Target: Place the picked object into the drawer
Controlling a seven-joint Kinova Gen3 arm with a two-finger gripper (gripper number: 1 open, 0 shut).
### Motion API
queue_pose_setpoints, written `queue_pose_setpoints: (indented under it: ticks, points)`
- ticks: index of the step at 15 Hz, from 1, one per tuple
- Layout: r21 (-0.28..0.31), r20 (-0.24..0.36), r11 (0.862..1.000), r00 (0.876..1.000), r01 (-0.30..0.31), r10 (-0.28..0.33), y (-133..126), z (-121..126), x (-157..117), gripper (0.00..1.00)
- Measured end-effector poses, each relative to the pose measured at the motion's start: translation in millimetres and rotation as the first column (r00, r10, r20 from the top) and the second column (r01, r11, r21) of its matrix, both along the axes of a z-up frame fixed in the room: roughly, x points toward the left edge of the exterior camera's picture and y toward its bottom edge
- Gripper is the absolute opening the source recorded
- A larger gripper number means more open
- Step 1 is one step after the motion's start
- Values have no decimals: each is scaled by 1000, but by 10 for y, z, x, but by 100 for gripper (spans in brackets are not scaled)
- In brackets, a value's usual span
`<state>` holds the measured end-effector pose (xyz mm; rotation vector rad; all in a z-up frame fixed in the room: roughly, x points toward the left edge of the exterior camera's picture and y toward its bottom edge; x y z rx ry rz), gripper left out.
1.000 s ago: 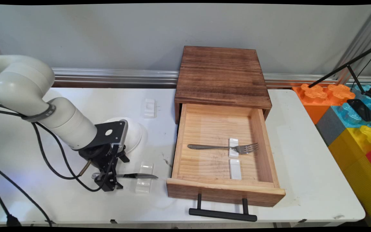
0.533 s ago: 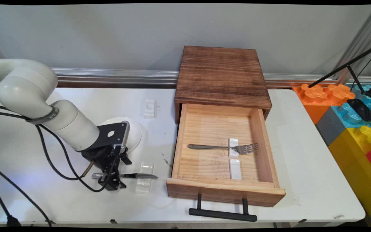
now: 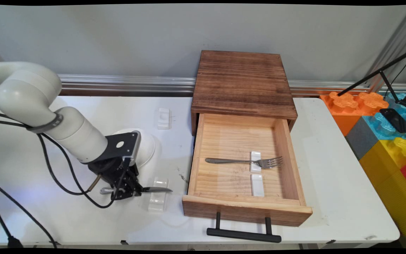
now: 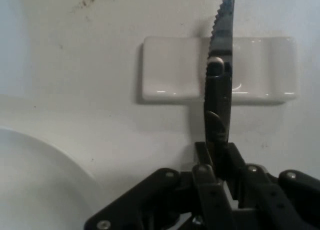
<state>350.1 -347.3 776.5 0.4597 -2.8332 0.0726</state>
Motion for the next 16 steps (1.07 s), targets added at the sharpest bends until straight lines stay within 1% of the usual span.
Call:
queue_pose_setpoints:
  ticks: [2, 5, 10, 11, 16]
  points:
    - [5, -2, 1000, 1000, 2, -2, 1, 64, 19, 0]
    - [11, -3, 1000, 1000, 1, -1, -12, 229, 50, 0]
    - [22, -13, 1000, 1000, -13, 13, -39, 701, 72, 0]
    - [22, -15, 1000, 1000, -14, 14, -46, 764, 69, 0]
    - [17, -38, 1000, 999, -23, 24, -120, 1241, -20, 0]
